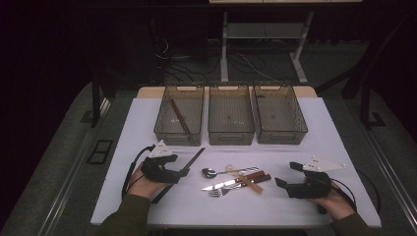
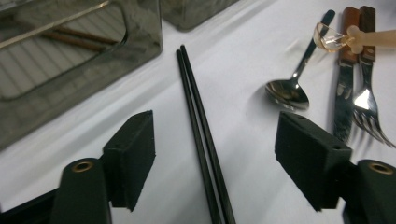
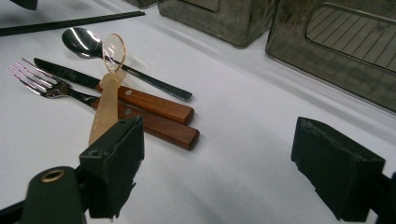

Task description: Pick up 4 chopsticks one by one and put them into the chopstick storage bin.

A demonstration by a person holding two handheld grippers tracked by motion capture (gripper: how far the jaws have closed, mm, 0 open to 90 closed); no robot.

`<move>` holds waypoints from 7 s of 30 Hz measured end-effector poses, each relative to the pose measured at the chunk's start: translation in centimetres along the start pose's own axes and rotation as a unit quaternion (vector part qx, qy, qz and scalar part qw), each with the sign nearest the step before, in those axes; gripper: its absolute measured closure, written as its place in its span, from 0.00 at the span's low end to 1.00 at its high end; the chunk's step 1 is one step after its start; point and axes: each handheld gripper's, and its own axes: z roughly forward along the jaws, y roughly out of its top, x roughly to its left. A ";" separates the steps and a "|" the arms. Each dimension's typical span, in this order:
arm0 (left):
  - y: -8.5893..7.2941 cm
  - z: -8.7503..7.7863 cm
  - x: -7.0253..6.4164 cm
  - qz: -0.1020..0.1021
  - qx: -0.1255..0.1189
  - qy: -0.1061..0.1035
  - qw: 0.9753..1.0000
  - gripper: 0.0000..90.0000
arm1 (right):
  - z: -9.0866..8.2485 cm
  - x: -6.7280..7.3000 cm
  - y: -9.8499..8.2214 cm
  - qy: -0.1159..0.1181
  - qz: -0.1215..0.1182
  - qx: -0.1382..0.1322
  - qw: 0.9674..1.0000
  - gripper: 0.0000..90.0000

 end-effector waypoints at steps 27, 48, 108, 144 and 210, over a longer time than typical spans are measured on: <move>-2.0 -0.4 0.4 -0.022 0.045 -0.014 0.999 0.90 | 0.2 0.2 0.0 -0.003 -0.013 0.006 1.000 0.19; -2.1 0.0 0.2 -0.005 0.067 0.001 0.998 0.92 | 0.2 0.1 0.0 -0.003 -0.014 0.007 1.000 0.19; -0.4 -2.0 -0.3 0.004 0.060 -0.021 0.998 0.95 | 0.3 0.2 0.0 0.000 -0.013 0.008 1.000 0.19; 3.6 -2.0 0.1 0.029 0.009 -0.039 0.999 0.95 | 0.6 0.1 -0.1 0.001 -0.014 0.014 1.000 0.19; 12.2 1.3 10.9 -0.014 -0.088 0.052 0.995 0.95 | 0.5 -0.2 -0.2 0.000 -0.005 0.010 1.000 0.19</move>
